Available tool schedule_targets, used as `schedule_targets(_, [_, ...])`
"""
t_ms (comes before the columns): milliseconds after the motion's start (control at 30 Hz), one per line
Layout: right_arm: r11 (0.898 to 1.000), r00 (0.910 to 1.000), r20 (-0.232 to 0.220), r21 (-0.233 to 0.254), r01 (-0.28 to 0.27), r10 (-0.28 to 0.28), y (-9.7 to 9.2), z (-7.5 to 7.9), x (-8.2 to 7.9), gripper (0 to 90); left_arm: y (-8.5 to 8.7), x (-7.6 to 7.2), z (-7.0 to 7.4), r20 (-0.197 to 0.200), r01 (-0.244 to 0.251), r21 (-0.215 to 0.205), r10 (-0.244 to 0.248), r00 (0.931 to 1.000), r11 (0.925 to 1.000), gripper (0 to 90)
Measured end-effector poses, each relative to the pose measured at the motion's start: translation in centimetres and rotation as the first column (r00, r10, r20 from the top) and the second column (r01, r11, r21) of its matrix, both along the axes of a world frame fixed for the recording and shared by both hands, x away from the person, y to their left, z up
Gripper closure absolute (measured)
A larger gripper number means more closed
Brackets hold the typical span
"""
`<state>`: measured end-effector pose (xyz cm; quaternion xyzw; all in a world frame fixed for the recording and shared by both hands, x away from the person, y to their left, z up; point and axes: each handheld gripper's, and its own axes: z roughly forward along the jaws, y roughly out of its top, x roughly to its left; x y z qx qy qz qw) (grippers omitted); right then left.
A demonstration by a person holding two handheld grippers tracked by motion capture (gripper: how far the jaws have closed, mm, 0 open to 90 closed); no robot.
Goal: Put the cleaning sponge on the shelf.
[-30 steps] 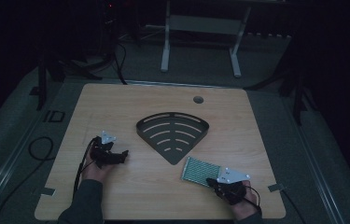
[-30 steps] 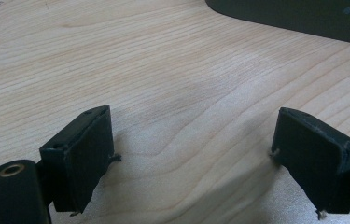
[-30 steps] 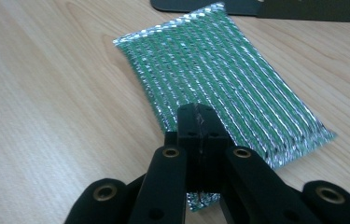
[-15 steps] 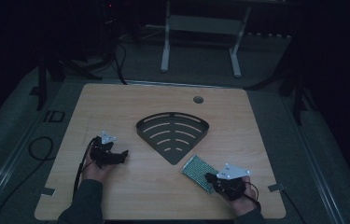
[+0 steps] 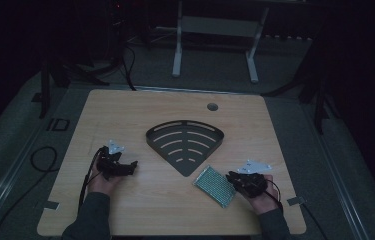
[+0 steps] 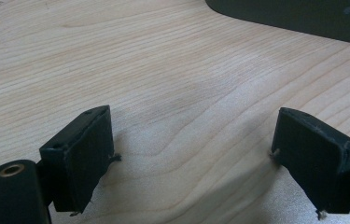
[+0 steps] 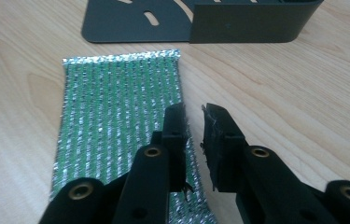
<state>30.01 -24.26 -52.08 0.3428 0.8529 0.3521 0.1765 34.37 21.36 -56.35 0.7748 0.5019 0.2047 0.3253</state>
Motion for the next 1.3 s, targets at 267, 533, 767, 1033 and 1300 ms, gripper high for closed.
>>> schedule_targets(267, [0.999,0.9984,-0.046,-0.005,-0.035,0.034,0.6,-0.3,1.1,76.9,0.0,0.0,0.0,0.0,0.0,0.0,0.0,1.0,1.0,13.0])
schedule_targets(533, [0.999,0.9962,-0.08,0.004,-0.036,0.036,0.8,-0.8,1.6,73.1,0.0,0.0,0.0,0.0,0.0,0.0,0.0,1.0,1.0,13.1])
schedule_targets(767, [0.999,0.9893,-0.141,0.033,-0.031,0.036,0.5,-1.3,2.4,70.3,0.0,0.0,0.0,0.0,0.0,0.0,0.0,1.0,1.0,13.1])
schedule_targets(1033, [0.996,0.9781,-0.202,0.087,-0.033,0.05,0.0,-1.6,3.0,74.9,0.0,0.0,0.0,0.001,0.0,0.0,0.0,1.0,1.0,13.1])
schedule_targets(1300, [0.99,0.9654,-0.254,0.141,-0.025,0.061,-0.5,-1.9,3.4,80.8,0.0,0.0,0.0,0.0,0.0,0.0,0.0,1.0,1.0,13.1])
